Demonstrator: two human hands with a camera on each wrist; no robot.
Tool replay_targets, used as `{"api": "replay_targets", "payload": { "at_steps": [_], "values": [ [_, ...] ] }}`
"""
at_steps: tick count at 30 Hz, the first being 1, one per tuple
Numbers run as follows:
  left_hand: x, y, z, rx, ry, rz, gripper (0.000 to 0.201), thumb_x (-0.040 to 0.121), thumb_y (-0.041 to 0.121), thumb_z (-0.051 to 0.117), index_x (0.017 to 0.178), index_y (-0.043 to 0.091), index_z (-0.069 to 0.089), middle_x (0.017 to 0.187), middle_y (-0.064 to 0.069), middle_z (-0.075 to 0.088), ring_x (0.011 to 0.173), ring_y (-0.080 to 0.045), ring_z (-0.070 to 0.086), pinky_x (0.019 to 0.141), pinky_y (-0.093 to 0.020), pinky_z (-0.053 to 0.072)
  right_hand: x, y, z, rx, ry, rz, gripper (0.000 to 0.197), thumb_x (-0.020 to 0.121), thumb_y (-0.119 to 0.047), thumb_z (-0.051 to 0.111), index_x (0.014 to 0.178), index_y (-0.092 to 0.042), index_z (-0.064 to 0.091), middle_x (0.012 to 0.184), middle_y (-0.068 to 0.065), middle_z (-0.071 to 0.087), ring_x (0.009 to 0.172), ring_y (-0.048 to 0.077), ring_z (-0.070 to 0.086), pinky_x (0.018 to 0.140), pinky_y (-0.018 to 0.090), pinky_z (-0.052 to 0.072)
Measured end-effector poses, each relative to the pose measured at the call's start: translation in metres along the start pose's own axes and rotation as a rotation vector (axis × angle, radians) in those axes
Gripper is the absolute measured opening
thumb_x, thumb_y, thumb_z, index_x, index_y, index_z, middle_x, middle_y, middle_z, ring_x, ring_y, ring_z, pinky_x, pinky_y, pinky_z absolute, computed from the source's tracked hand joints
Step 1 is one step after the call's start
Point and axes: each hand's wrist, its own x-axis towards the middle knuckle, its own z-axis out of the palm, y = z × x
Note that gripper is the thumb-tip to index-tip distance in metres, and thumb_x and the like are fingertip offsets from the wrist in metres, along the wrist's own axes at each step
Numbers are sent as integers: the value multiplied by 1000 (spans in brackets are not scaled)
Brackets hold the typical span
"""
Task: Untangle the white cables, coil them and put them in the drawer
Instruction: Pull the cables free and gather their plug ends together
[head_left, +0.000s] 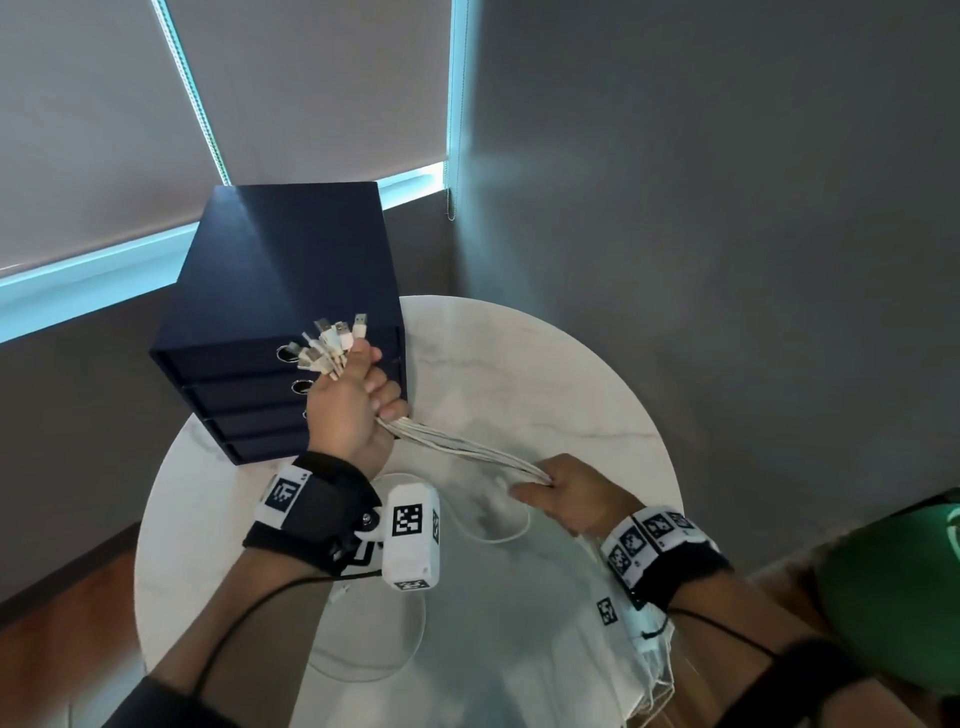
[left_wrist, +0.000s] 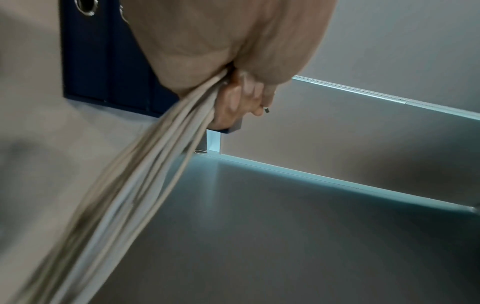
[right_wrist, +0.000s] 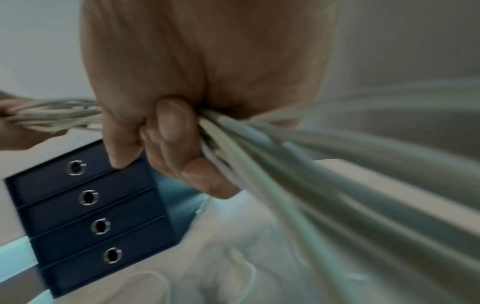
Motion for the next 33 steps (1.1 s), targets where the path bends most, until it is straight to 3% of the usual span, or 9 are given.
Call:
{"api": "replay_targets", "payload": {
  "at_steps": [5, 10, 14, 17, 19, 24, 26, 29, 33],
  "values": [
    [10, -5, -26, 27, 61, -21, 29, 103, 27, 50, 77, 15, 52, 47, 9, 30, 37, -5, 23, 34, -17, 21, -9, 66, -33, -158, 81, 142, 30, 88, -33, 67, 63, -19, 57, 40, -9, 44, 34, 1, 39, 42, 20, 34],
    [21, 4, -72, 82, 84, -122, 29, 102, 30, 53, 76, 16, 52, 46, 9, 30, 35, -3, 23, 32, -17, 20, -33, 124, -74, -326, 227, 307, 34, 89, -23, 69, 57, -24, 55, 50, -8, 49, 51, 4, 47, 50, 20, 35],
    [5, -9, -87, 331, -43, -356, 28, 101, 28, 53, 77, 13, 52, 49, 8, 27, 36, -4, 22, 33, -14, 18, -34, 119, -96, -466, 288, 363, 22, 89, -28, 61, 67, -25, 58, 67, -3, 61, 75, 26, 61, 64, 30, 42],
    [-11, -23, -89, 511, -100, -416, 28, 101, 28, 54, 77, 12, 53, 52, 7, 24, 39, -6, 20, 39, -13, 15, -17, 139, -89, -511, 231, 411, 19, 85, -36, 61, 70, -24, 62, 85, 8, 72, 89, 31, 68, 72, 31, 48],
    [-18, -30, -91, 560, -99, -425, 28, 100, 28, 56, 77, 12, 54, 54, 6, 24, 42, -8, 19, 45, -17, 11, -6, 159, -76, -560, 114, 440, 27, 73, -52, 60, 63, -27, 59, 80, 4, 70, 91, 29, 69, 77, 31, 51],
    [-24, -45, -98, 571, -42, -401, 29, 102, 27, 53, 77, 12, 52, 55, 4, 28, 42, -9, 22, 39, -15, 17, 7, 120, -53, -594, -393, 469, 43, 48, -41, 87, 75, -25, 57, 83, -4, 66, 84, 21, 66, 70, 29, 48],
    [-23, -49, -98, 559, -5, -385, 29, 102, 27, 53, 78, 11, 51, 53, 4, 30, 40, -9, 23, 37, -16, 20, 16, 94, -47, -631, -393, 392, 55, 46, -59, 82, 88, -31, 61, 97, -7, 68, 93, 19, 65, 80, 31, 51],
    [-19, -50, -99, 509, 45, -361, 27, 102, 28, 54, 81, 11, 51, 53, 4, 31, 39, -9, 24, 36, -16, 22, 30, 48, -30, -578, -315, 313, 65, 71, -61, 74, 124, -27, 58, 123, -6, 57, 118, 18, 55, 101, 31, 41],
    [-15, -48, -96, 475, 72, -330, 28, 101, 27, 55, 79, 11, 51, 51, 4, 31, 39, -9, 24, 36, -16, 22, 47, 12, 6, -420, -137, 72, 42, 84, -41, 72, 117, -16, 64, 117, 3, 63, 110, 22, 60, 90, 26, 43]
  ]
}}
